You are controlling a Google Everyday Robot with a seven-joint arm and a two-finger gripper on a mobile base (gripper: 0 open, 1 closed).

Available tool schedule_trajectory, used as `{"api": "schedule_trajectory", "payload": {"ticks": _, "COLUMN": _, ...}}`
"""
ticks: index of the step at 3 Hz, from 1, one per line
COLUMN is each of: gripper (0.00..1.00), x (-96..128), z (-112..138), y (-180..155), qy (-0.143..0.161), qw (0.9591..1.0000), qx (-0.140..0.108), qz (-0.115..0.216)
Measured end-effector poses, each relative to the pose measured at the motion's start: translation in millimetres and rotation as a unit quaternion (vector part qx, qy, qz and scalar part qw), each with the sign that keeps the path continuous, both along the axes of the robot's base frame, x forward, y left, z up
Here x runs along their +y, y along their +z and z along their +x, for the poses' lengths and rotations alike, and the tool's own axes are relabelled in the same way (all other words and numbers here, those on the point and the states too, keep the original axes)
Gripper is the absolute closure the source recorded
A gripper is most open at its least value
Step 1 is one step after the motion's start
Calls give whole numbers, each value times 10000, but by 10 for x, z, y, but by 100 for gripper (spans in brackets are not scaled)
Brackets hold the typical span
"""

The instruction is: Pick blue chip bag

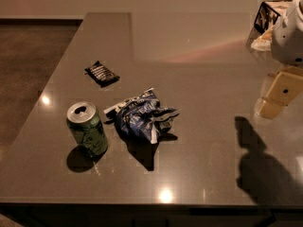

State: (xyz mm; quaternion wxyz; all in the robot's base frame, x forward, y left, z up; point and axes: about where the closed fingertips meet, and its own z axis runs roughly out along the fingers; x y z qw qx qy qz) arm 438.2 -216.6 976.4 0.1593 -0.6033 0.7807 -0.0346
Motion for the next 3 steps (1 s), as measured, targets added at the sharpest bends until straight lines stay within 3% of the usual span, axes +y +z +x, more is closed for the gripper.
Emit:
{"api": "schedule_trajectory", "payload": {"ticks": 1, "gripper": 0, "x": 0, "z": 0, "y": 0, "qy": 0, "qw": 10000, "qx": -1, "qz": 0}}
{"api": "schedule_trajectory", "payload": {"ticks": 2, "gripper": 0, "x": 248, "z": 11, "y": -93, "qy": 276, "qw": 9993, "qx": 82, "qz": 251}}
{"api": "schedule_trajectory", "payload": {"ticks": 3, "gripper": 0, "x": 698, "z": -16, "y": -293, "qy": 733, "qw": 9959, "qx": 209, "qz": 491}}
